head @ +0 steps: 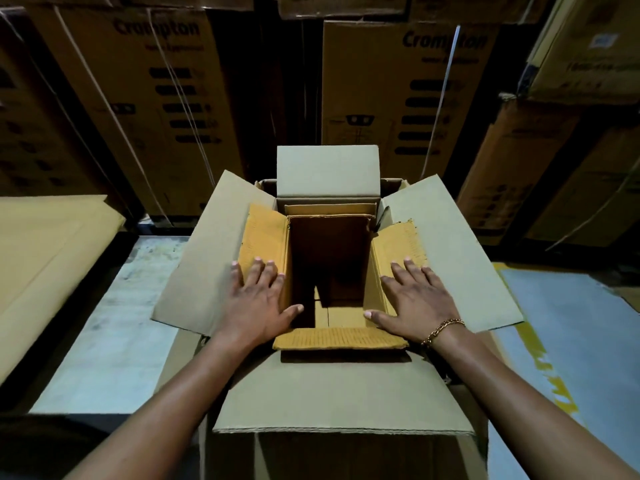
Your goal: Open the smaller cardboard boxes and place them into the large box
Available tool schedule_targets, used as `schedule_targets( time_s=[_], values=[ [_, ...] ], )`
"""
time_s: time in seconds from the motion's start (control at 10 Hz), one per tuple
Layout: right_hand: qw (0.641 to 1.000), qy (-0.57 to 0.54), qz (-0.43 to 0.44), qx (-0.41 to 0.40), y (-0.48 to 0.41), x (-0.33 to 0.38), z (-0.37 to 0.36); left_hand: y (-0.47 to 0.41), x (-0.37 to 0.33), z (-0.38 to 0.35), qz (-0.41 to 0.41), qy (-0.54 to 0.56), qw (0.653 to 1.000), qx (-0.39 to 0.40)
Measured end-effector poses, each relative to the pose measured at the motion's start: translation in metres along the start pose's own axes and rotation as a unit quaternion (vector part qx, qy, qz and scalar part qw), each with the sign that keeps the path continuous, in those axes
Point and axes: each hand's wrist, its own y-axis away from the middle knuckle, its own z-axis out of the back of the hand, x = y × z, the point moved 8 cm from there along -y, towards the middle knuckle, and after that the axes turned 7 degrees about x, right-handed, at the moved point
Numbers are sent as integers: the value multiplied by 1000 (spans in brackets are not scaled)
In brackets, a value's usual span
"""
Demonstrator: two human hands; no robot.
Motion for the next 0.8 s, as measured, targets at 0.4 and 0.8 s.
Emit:
schedule_targets(
  time_s=[0.4, 0.8],
  values=[
    [996, -57, 16, -73, 23, -19, 39, 38, 25, 45, 43, 79, 994, -70],
    [989, -90, -3, -116, 33, -35, 69, 49, 37, 68, 43, 106, 988, -104]
  ],
)
